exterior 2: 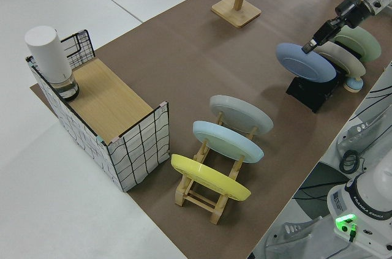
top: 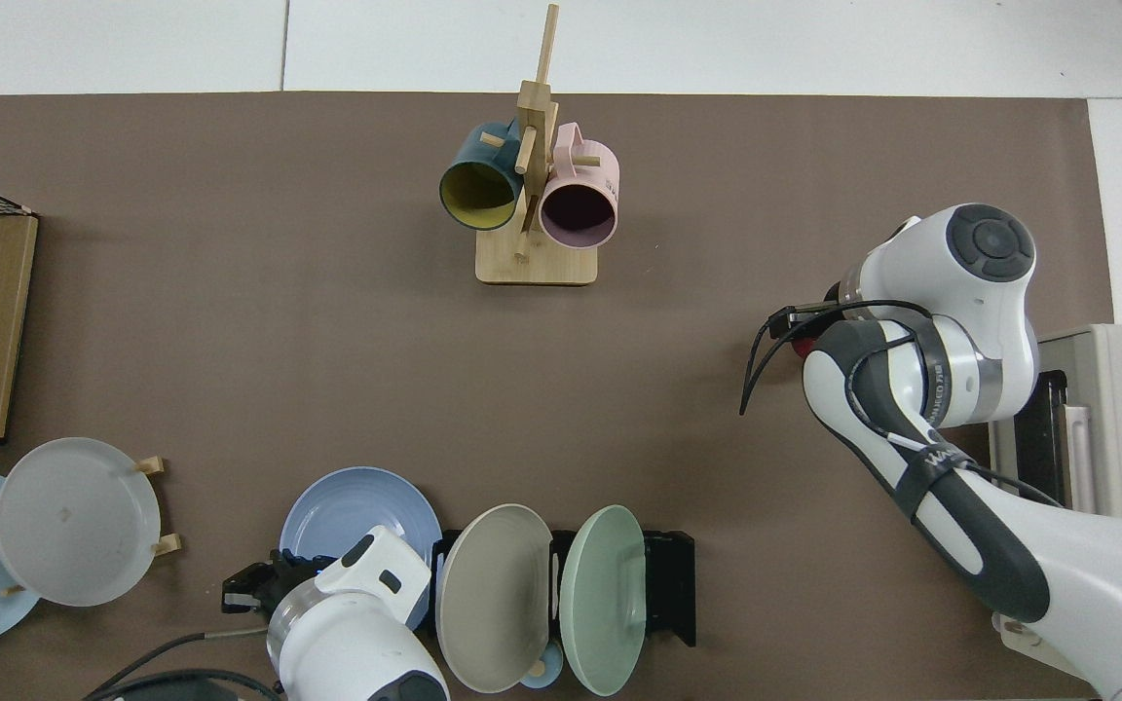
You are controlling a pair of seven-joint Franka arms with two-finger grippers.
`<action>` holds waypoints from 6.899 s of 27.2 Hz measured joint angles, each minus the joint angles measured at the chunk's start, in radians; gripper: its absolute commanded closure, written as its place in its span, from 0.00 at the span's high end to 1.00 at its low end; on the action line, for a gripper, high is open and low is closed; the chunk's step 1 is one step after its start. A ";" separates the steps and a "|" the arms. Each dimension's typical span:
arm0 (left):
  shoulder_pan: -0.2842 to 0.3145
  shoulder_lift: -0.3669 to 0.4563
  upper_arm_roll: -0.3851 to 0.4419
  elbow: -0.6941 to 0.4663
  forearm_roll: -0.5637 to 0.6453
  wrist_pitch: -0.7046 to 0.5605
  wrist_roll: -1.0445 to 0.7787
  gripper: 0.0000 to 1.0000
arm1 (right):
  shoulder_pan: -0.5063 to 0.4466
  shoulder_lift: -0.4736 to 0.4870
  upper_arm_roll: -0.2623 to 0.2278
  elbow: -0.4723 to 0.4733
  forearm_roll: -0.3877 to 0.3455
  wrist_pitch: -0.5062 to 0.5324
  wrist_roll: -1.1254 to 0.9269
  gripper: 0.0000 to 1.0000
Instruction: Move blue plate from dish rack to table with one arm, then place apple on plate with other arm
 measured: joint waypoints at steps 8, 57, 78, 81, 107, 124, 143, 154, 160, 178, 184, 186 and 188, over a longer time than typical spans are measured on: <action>0.079 0.005 0.002 0.100 0.058 0.005 0.044 0.00 | -0.001 -0.027 -0.007 0.039 0.000 -0.087 0.000 0.00; 0.033 0.637 0.124 0.144 -0.477 0.730 0.263 0.00 | -0.009 -0.110 -0.007 0.044 -0.001 -0.166 0.000 0.00; 0.010 0.646 0.131 0.119 -0.482 0.748 0.215 1.00 | -0.009 -0.110 -0.004 0.033 -0.001 -0.166 0.000 0.00; 0.011 0.648 0.139 0.123 -0.482 0.748 0.214 1.00 | -0.009 -0.110 -0.004 0.032 -0.001 -0.166 0.000 0.00; 0.030 0.532 0.464 0.528 -0.388 0.171 0.349 1.00 | 0.327 -0.025 0.015 -0.031 0.000 0.022 0.509 0.00; 0.046 0.522 0.602 0.802 -0.391 -0.201 0.450 1.00 | 0.578 0.197 0.014 -0.022 0.000 0.220 0.799 0.00; 0.055 0.521 0.602 0.795 -0.391 -0.205 0.464 1.00 | 0.594 0.255 0.008 -0.019 -0.007 0.270 0.849 1.00; 0.054 0.521 0.596 0.795 -0.392 -0.205 0.466 1.00 | 0.590 0.218 0.001 0.035 -0.079 0.152 0.801 1.00; 0.050 0.521 0.592 0.795 -0.398 -0.205 0.467 1.00 | 0.555 0.148 -0.007 0.102 -0.079 0.002 0.730 1.00; 0.049 0.520 0.590 0.795 -0.435 -0.217 0.472 1.00 | 0.162 0.010 -0.013 0.115 -0.069 -0.056 0.230 1.00; 0.048 0.518 0.588 0.795 -0.435 -0.225 0.473 1.00 | 0.051 -0.011 -0.013 0.116 -0.048 -0.062 0.170 1.00; 0.048 0.517 0.587 0.795 -0.436 -0.224 0.474 1.00 | 0.035 -0.027 -0.013 0.117 -0.027 -0.081 0.169 1.00; 0.047 0.516 0.583 0.795 -0.437 -0.225 0.477 1.00 | 0.022 -0.049 -0.013 0.118 -0.019 -0.099 0.159 1.00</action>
